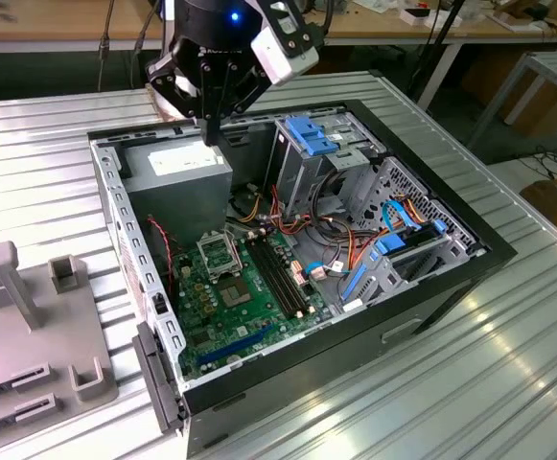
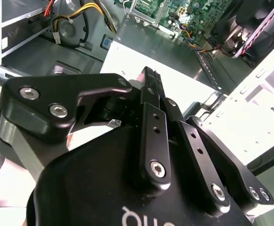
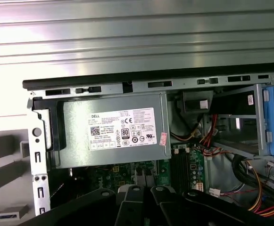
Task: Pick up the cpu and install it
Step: 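Reach for the cpu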
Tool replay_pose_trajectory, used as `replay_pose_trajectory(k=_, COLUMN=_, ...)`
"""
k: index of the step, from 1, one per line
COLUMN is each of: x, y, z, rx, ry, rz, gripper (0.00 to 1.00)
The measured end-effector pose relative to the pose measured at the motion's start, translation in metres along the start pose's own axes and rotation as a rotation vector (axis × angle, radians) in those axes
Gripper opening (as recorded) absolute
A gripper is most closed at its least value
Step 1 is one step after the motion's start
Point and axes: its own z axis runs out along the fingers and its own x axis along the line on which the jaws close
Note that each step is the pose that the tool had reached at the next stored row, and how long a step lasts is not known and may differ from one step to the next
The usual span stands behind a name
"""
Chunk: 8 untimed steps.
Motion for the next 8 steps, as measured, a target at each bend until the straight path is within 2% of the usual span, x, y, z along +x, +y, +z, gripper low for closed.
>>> replay_pose_trajectory(k=8, x=0.0065, y=-0.0005, z=0.0002, rx=0.0001, ry=0.0001, rz=0.000, gripper=0.13)
